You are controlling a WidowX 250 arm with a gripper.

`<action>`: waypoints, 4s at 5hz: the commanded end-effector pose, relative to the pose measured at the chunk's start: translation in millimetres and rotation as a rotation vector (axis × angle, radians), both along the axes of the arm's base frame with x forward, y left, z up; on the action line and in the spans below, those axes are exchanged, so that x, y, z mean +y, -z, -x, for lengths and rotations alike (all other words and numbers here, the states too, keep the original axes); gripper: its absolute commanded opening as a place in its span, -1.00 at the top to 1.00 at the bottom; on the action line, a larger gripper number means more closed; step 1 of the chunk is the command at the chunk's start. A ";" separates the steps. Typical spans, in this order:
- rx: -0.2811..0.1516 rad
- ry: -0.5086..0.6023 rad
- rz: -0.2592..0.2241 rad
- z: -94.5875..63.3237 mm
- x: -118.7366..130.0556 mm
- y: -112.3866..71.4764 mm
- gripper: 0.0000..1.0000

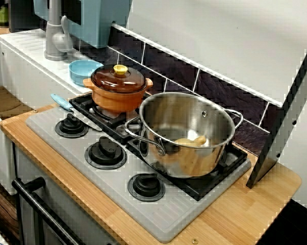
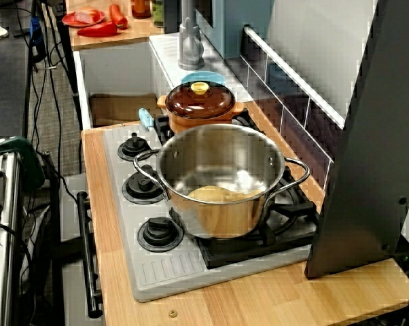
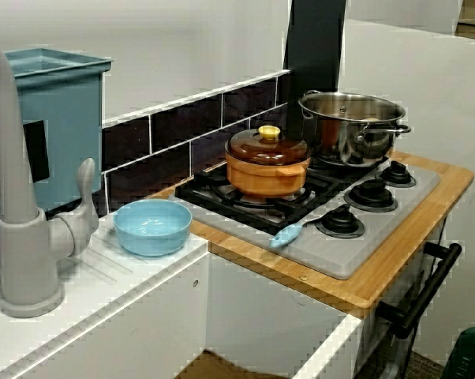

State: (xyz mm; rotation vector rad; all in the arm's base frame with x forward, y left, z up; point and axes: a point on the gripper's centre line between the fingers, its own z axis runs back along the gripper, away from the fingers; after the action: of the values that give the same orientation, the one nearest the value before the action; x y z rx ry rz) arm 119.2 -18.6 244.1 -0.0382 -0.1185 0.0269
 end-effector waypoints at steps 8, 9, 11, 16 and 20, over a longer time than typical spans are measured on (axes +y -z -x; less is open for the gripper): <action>-0.017 -0.100 -0.113 -156.8 37.0 53.2 -1.00; -0.018 -0.078 -0.096 -167.3 34.7 55.7 -1.00; -0.007 -0.064 -0.092 -188.5 30.3 63.1 -1.00; 0.047 -0.035 -0.109 -225.4 36.3 95.9 -1.00; 0.071 -0.046 -0.097 -235.6 35.8 107.5 -1.00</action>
State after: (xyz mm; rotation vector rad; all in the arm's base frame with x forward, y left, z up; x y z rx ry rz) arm 348.6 15.3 119.0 0.0596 0.0061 0.0704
